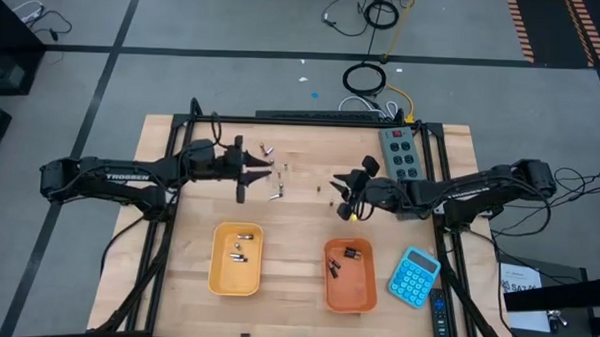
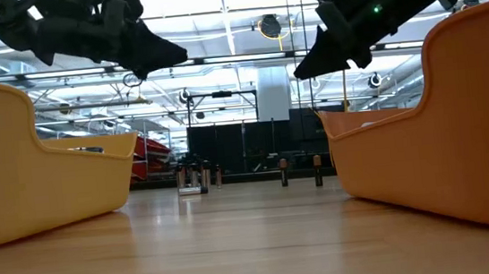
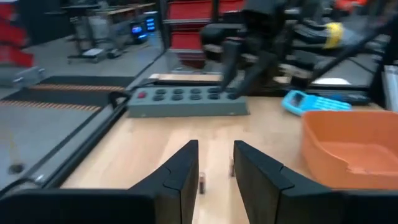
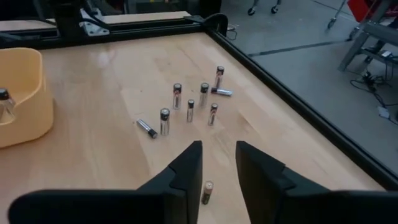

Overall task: Sort batteries
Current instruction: Put the silver battery into the yellow bin

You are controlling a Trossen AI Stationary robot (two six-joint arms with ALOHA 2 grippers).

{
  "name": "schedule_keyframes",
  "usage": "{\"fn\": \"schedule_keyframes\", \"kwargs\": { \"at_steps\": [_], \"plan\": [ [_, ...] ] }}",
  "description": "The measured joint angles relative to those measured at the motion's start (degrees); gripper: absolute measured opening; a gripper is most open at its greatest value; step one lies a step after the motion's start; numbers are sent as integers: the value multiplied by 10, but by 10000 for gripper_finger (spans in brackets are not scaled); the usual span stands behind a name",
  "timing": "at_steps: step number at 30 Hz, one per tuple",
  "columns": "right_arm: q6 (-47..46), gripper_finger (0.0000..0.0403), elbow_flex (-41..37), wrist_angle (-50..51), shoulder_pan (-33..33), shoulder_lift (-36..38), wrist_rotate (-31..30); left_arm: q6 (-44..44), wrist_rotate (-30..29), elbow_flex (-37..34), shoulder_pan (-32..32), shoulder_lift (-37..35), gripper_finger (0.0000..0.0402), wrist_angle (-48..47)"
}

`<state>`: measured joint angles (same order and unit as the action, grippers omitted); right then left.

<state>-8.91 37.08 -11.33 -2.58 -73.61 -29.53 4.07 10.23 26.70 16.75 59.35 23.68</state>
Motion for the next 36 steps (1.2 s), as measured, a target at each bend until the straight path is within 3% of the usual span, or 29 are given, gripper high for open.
{"fn": "schedule_keyframes", "kwargs": {
  "at_steps": [10,15,21,26,36],
  "plan": [
    [-39,93,0,26,-7,-4,-15,-3,-57,0,1,38,111,25],
    [-63,93,28,90,-40,14,-54,-32,-32,9,15,36,111,-72],
    [-105,93,36,106,-44,12,-47,-47,6,38,54,31,111,-173],
    [-145,93,36,132,-62,-3,-54,-72,56,46,91,31,111,-213],
    [-145,93,36,131,-82,-15,-98,-55,79,46,123,31,111,-210]
  ]
}}
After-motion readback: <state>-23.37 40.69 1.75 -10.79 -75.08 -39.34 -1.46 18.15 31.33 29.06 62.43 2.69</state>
